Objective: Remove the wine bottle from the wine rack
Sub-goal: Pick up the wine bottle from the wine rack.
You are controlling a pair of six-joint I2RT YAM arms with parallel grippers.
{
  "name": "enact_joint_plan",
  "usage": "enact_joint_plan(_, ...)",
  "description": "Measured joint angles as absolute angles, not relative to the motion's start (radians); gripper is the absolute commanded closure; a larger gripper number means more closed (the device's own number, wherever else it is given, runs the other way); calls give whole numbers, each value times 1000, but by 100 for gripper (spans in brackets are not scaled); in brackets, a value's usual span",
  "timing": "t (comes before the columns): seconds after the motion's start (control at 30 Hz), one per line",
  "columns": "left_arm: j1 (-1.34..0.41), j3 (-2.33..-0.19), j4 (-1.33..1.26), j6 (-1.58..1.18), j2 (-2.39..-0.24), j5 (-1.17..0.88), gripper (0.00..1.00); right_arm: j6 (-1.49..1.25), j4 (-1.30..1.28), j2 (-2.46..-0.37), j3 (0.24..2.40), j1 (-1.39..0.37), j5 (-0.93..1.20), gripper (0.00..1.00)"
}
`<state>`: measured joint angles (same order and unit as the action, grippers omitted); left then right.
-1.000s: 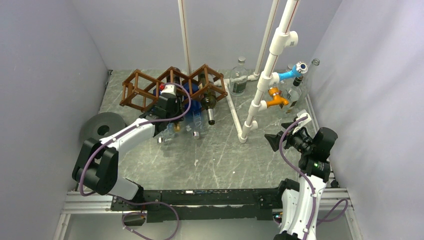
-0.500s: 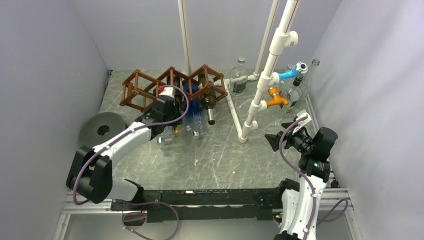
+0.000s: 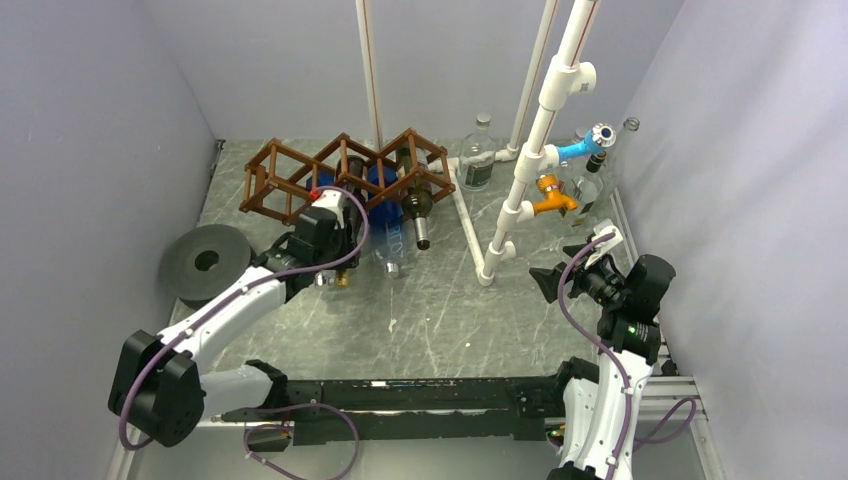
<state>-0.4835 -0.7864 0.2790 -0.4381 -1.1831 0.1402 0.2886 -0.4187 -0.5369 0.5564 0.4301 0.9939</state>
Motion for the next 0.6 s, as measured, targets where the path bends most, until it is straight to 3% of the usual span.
enact_joint_plan(0.6,-503,-675,321,-466,-997,106,100,289,-419,-537,557,430,993,0)
